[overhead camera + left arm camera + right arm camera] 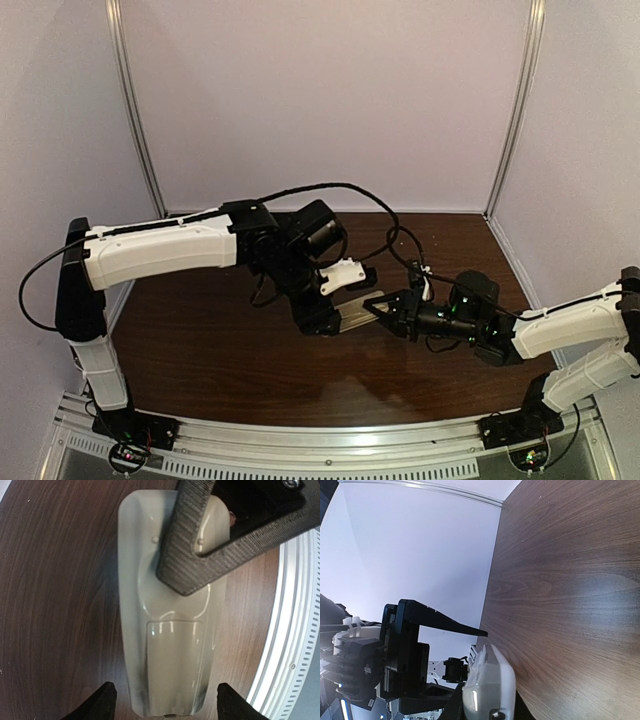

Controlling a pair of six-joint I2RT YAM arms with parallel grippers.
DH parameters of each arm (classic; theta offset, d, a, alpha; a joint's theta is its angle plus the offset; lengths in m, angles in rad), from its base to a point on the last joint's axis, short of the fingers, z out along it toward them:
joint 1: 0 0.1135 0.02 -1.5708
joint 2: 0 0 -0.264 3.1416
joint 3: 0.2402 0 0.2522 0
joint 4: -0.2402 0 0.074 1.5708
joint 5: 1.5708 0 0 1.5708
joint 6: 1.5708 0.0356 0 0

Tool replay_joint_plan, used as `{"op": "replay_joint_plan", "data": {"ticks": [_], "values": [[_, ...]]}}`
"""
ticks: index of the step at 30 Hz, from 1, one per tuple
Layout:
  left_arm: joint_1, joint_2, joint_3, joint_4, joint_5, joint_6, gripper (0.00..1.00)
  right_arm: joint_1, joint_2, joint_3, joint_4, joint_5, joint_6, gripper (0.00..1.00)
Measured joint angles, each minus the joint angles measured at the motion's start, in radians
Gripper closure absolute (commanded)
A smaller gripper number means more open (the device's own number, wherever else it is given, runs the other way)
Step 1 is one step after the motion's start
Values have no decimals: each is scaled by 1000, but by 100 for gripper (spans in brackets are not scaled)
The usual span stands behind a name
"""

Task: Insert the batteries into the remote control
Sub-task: Press the battery cover on the remote control without the battery cover.

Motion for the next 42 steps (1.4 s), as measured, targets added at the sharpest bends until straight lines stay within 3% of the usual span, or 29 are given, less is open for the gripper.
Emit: {"op": "replay_joint_plan", "data": {"ticks": [4,13,23,33,42], "values": [[9,-25,-11,5,9,-1,21,-3,-8,-1,-1,-2,0,100],[49,-262,-156,139,108,-24,3,-28,-39,-1,-2,-31,-8,100],[175,-489,-403,386,196,-174,3,-29,-49,14,-8,-95,-44,100],[188,-441,-482,505,372,-326,25,-29,-55,64,-10,-167,-78,100],[188,-406,-488,533,475,-384,32,-29,-55,71,-9,-197,-85,100]]}}
